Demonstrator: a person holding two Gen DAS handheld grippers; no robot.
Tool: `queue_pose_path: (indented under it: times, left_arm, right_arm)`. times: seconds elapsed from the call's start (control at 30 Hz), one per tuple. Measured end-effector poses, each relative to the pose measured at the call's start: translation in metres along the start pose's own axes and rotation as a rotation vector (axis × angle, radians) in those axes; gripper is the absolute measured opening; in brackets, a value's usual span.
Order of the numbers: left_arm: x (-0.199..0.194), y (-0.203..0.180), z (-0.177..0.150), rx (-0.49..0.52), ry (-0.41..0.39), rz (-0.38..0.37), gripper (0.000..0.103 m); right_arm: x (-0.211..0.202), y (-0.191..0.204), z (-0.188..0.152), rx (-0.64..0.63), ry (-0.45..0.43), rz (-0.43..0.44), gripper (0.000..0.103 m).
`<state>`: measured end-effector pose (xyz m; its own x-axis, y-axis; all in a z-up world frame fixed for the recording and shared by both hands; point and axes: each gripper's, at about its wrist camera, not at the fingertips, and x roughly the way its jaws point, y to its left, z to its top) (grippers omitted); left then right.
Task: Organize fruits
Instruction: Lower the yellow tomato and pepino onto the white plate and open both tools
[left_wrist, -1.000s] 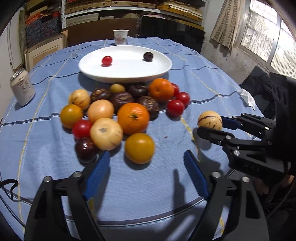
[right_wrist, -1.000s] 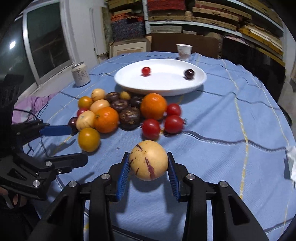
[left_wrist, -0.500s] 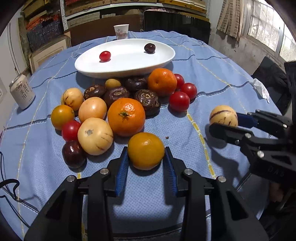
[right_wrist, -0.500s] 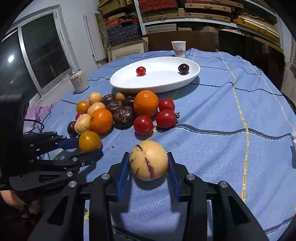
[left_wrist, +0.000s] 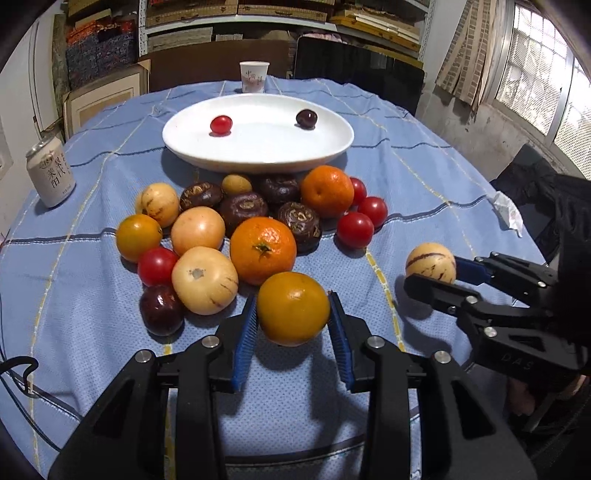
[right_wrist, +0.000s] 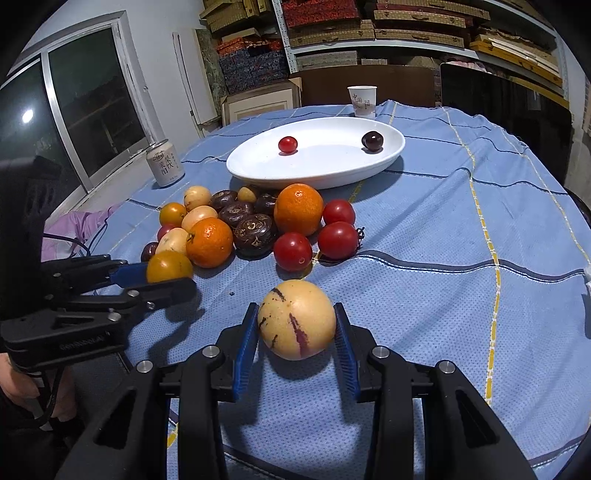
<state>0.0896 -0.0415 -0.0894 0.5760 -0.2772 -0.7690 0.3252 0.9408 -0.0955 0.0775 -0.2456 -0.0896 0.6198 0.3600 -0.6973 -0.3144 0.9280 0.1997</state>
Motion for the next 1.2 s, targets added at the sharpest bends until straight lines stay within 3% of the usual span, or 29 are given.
queue_pose_path:
  times: [0.23,0.4,0.53,0.77,0.93,1.07,1.1,1.13,1.2]
  left_arm:
    - [-0.028,0.010,0.019,0.013,-0.057,-0.013,0.036]
    - [-0.039,0.037,0.069,-0.008,-0.107,-0.023,0.036]
    - [-0.019,0.060,0.118,-0.032,-0.107,-0.012,0.036]
    - [0.064,0.094,0.176,-0.094,0.016,0.010,0.036]
    - [0.113,0.109,0.187,-0.104,0.080,0.053,0.037]
    - [0.128,0.112,0.191,-0.098,0.093,0.061,0.037]
    - [0.129,0.112,0.192,-0.097,0.091,0.068,0.043]
    - [0.127,0.114,0.192,-0.100,0.082,0.072,0.056]
    - [0.117,0.116,0.193,-0.102,0.044,0.086,0.065]
  right_arm:
    - [0.000,-0.003,0.007,0.027,0.038,-0.015,0.040]
    - [-0.026,-0.005,0.062,-0.016,-0.021,-0.057,0.040]
    - [-0.026,-0.005,0.118,-0.070,-0.079,-0.096,0.040]
    - [0.064,-0.027,0.203,-0.025,-0.045,-0.096,0.040]
    - [0.139,-0.029,0.234,-0.052,0.028,-0.109,0.040]
    - [0.171,-0.033,0.243,-0.058,0.052,-0.121,0.041]
    - [0.175,-0.034,0.245,-0.059,0.048,-0.125,0.043]
    - [0.175,-0.035,0.246,-0.061,0.038,-0.134,0.048]
    - [0.171,-0.034,0.248,-0.063,0.020,-0.140,0.049]
